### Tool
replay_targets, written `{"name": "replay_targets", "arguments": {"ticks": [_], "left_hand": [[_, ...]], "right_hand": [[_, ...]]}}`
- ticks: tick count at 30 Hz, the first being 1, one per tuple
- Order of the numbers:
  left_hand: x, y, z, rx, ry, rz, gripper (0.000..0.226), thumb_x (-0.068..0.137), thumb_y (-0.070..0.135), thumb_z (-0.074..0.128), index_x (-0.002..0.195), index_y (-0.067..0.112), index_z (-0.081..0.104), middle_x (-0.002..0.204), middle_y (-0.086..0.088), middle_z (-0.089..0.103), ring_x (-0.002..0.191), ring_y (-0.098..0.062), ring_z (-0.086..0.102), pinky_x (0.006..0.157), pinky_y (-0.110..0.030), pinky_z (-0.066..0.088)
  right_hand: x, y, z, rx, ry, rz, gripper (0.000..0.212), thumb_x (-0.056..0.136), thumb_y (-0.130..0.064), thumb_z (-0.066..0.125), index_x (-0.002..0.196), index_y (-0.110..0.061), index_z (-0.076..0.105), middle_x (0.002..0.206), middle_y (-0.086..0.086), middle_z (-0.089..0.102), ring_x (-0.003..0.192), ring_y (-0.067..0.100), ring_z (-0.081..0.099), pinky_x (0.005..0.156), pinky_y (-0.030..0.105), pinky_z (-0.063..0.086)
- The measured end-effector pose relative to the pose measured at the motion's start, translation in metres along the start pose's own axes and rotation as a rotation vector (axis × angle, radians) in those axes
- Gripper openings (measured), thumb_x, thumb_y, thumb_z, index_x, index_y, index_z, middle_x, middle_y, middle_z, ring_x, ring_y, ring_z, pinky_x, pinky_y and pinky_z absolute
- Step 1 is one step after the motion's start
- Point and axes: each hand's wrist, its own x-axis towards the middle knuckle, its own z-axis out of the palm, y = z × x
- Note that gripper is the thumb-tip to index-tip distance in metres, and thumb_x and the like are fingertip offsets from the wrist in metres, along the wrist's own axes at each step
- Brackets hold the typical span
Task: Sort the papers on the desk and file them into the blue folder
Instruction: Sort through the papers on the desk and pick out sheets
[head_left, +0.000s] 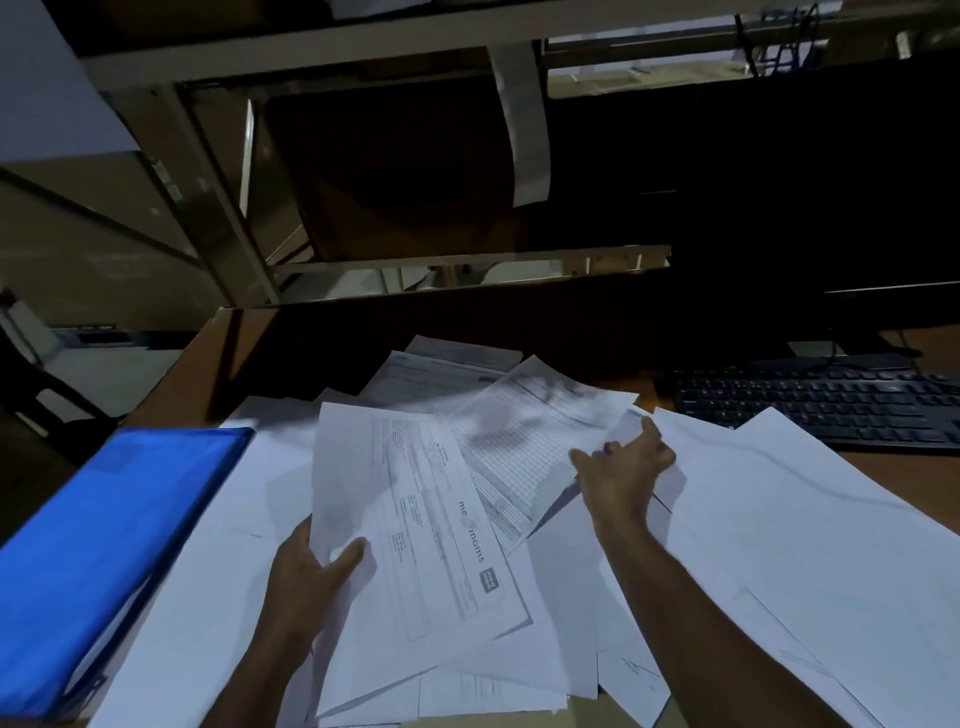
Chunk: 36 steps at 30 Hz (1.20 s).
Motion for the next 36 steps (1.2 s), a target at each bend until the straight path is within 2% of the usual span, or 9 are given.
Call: {"name": "replay_targets", "arguments": {"ticks": [5,8,11,14,19,23,30,32,36], "left_hand": [[0.0,0.0,0.0,-0.037,-0.016,-0.02,0.052,0.09,0.02,0.08,0.137,0.01,0.058,0.118,-0.002,0.065,0.105,-0.026,0.062,0.094,-0.038,0.051],[0.002,0.001,-0.003,-0.162,-0.001,-0.074,0.041,0.094,0.022,0.075,0.131,0.017,0.057,0.117,-0.004,0.066,0.105,-0.029,0.063,0.094,-0.041,0.051],[0.004,0.001,-0.005,-0.274,0.01,-0.129,0.03,0.1,0.029,0.068,0.126,0.024,0.054,0.12,-0.006,0.066,0.108,-0.031,0.062,0.096,-0.045,0.051],[0.005,0.002,-0.009,-0.405,0.027,-0.203,0.026,0.104,0.03,0.062,0.128,0.024,0.054,0.122,-0.007,0.066,0.109,-0.031,0.062,0.098,-0.047,0.05],[0.004,0.007,-0.014,-0.536,-0.009,-0.238,0.022,0.107,0.023,0.055,0.129,0.023,0.056,0.116,-0.002,0.069,0.1,-0.021,0.064,0.095,-0.044,0.049],[0.004,0.005,-0.017,-0.579,-0.066,-0.277,0.027,0.104,0.029,0.061,0.13,0.022,0.059,0.125,-0.004,0.07,0.111,-0.03,0.064,0.103,-0.048,0.049],[-0.005,0.013,-0.018,-0.568,-0.17,-0.084,0.073,0.074,0.048,0.092,0.137,0.029,0.062,0.13,0.008,0.074,0.12,-0.02,0.07,0.105,-0.049,0.054],[-0.005,0.016,-0.018,-0.605,-0.157,-0.068,0.061,0.082,0.035,0.088,0.137,0.028,0.062,0.127,0.011,0.075,0.115,-0.014,0.072,0.102,-0.04,0.056],[0.005,0.017,-0.025,-0.659,-0.095,-0.088,0.031,0.095,0.02,0.075,0.124,0.026,0.068,0.119,0.006,0.078,0.108,-0.016,0.074,0.091,-0.034,0.058]], "right_hand": [[-0.003,-0.001,0.011,0.115,-0.255,0.168,0.035,0.093,-0.02,0.069,0.125,-0.011,0.057,0.108,0.004,0.068,0.093,0.022,0.067,0.069,0.029,0.054],[-0.005,0.002,0.018,0.038,-0.389,0.232,0.026,0.093,-0.027,0.069,0.109,-0.008,0.062,0.103,0.014,0.068,0.092,0.035,0.07,0.08,0.048,0.061],[-0.002,-0.008,0.015,0.145,-0.247,0.142,0.016,0.094,-0.024,0.067,0.087,-0.01,0.06,0.086,0.016,0.067,0.081,0.04,0.071,0.076,0.056,0.06],[-0.003,-0.028,-0.001,0.508,-0.005,0.085,0.005,0.096,-0.014,0.064,0.099,-0.01,0.063,0.091,0.008,0.069,0.08,0.03,0.072,0.073,0.048,0.063],[-0.023,-0.052,-0.002,0.901,0.005,0.305,0.026,0.091,-0.01,0.072,0.11,0.003,0.059,0.095,0.012,0.067,0.081,0.027,0.075,0.058,0.026,0.06],[-0.068,-0.043,0.029,0.899,-0.145,0.507,0.018,0.089,-0.007,0.073,0.093,0.001,0.058,0.075,0.008,0.055,0.041,0.009,0.06,0.043,0.02,0.052],[-0.155,-0.026,0.082,0.67,-0.259,0.596,0.022,0.087,-0.004,0.075,0.1,0.004,0.059,0.096,0.017,0.068,0.069,0.031,0.068,0.051,0.029,0.057],[-0.172,-0.033,0.082,0.609,-0.398,0.622,0.014,0.089,-0.005,0.073,0.097,0.004,0.064,0.09,0.02,0.074,0.074,0.036,0.074,0.066,0.037,0.061],[-0.187,-0.049,0.057,0.264,-0.911,0.623,0.028,0.092,-0.024,0.071,0.083,0.002,0.066,0.076,0.019,0.069,0.059,0.026,0.065,0.055,0.03,0.052]]}}
